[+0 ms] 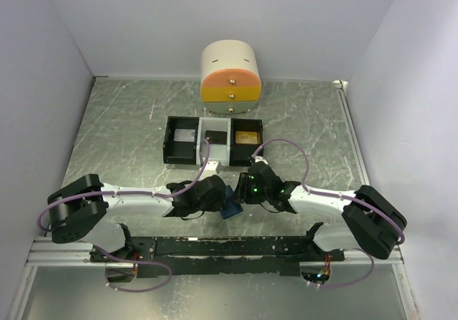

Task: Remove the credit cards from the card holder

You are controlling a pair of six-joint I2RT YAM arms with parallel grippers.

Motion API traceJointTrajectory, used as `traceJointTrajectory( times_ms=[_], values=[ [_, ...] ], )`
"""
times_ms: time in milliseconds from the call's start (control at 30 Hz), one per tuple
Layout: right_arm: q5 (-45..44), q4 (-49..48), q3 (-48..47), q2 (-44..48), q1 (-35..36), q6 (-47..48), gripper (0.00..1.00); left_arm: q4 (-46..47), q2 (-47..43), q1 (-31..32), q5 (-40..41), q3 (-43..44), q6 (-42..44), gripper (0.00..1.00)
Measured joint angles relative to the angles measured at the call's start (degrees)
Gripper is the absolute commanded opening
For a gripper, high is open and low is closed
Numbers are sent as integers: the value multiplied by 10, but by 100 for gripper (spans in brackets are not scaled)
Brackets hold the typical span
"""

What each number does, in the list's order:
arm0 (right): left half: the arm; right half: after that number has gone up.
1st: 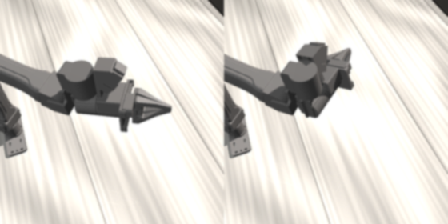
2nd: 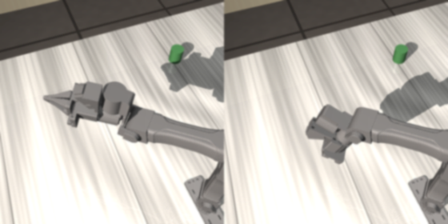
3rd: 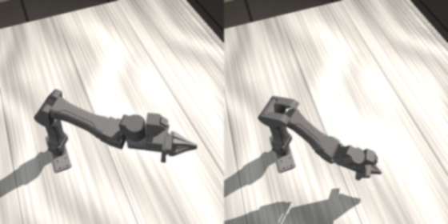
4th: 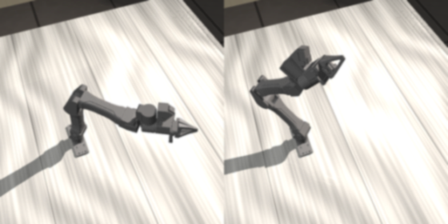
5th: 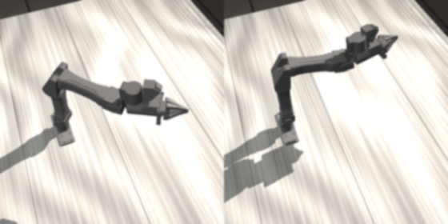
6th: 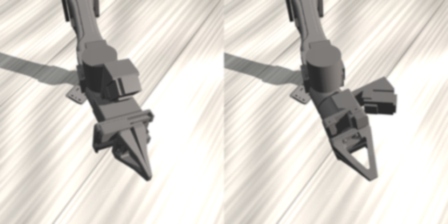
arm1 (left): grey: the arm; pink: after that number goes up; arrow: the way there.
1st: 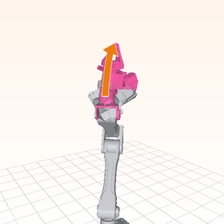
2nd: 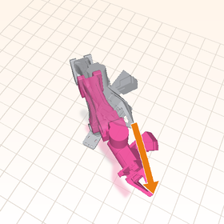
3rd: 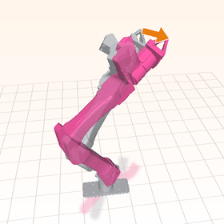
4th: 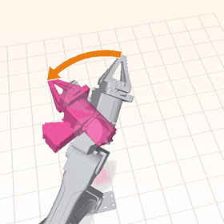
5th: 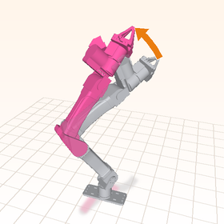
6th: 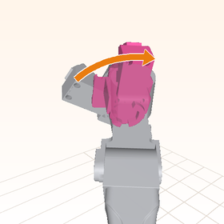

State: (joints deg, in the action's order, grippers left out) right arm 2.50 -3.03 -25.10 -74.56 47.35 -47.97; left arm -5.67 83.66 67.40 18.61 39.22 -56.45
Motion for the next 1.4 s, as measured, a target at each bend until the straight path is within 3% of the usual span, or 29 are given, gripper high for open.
traceJointTrajectory(
  times_ms=[100,233,667,867,1133,1400],
  values=[
    [-4,7,0,7,0,1,42,-6,0,0,0,2,-2,26],
    [-7,17,-2,18,0,10,44,-32,2,1,3,18,-6,45],
    [-10,44,-32,22,0,33,46,-105,41,7,13,60,-26,70],
    [-5,43,-32,22,0,33,46,-106,47,14,17,61,-27,74],
    [6,33,-32,14,1,32,46,-114,66,22,30,77,-37,60],
    [23,18,-32,-18,1,29,46,-139,55,35,67,81,-56,59]
  ],
)
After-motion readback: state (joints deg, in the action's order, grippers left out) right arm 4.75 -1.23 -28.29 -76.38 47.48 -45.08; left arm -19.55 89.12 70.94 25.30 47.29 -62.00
